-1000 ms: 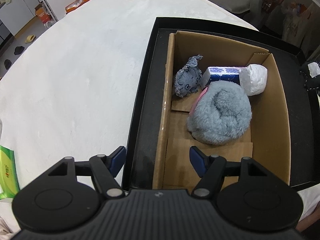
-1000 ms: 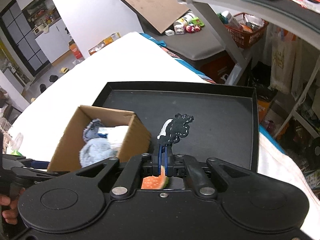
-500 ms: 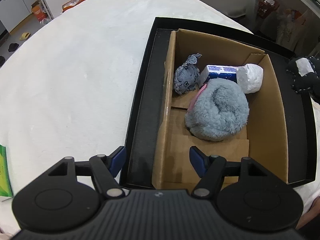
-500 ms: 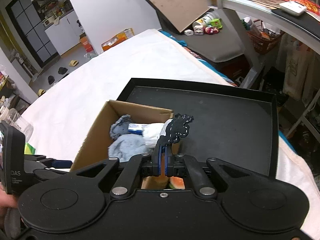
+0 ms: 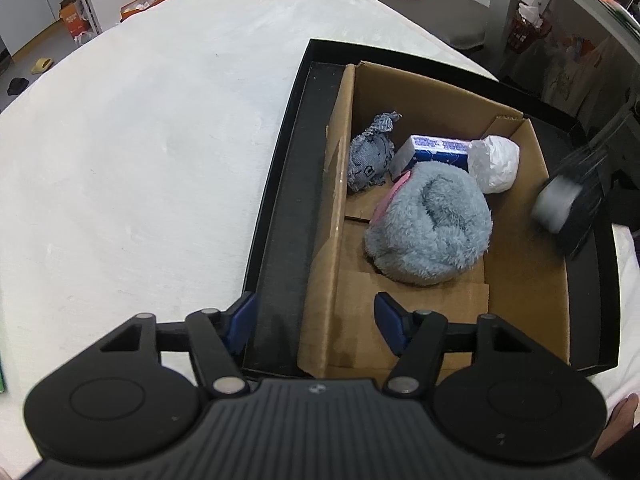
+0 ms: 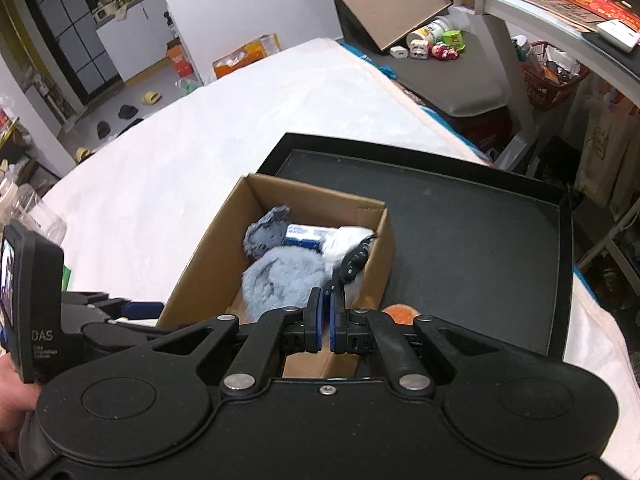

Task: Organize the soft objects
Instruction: 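Carry the black plush with the right tool and drop it into the box, then move the right tool to the hamburger plush and grasp it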

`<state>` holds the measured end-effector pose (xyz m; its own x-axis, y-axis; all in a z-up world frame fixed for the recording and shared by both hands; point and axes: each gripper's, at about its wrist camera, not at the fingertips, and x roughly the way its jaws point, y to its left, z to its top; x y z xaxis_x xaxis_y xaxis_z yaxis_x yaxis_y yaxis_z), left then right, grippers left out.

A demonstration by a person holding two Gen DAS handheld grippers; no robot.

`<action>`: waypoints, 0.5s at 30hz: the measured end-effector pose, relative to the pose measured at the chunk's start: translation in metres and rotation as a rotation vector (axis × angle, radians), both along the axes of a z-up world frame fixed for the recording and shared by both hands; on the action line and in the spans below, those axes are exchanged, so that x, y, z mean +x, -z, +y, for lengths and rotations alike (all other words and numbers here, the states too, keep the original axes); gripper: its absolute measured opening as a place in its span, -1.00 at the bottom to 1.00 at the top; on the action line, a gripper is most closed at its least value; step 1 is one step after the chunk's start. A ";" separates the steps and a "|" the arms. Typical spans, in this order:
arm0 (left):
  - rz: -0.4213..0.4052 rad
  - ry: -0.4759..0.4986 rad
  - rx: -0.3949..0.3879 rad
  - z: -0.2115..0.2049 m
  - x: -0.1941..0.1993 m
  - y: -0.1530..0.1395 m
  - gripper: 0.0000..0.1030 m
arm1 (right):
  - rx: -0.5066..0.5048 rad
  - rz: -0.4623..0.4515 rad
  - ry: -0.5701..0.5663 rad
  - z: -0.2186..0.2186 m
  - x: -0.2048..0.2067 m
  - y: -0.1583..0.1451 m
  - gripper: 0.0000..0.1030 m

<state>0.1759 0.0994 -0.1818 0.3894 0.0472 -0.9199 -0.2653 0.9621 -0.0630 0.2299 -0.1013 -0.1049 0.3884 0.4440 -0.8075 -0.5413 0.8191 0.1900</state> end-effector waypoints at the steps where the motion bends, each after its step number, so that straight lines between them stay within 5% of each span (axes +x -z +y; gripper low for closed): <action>1: -0.008 -0.004 -0.003 0.001 -0.001 0.000 -0.04 | -0.009 -0.001 -0.005 0.003 -0.002 0.000 -0.93; 7: 0.005 -0.006 -0.037 0.005 -0.004 0.006 -0.67 | -0.035 -0.005 -0.015 0.012 -0.008 0.000 -0.93; 15: -0.013 0.012 -0.050 0.007 -0.009 0.006 -0.74 | -0.058 0.006 0.023 0.010 -0.007 0.003 -0.84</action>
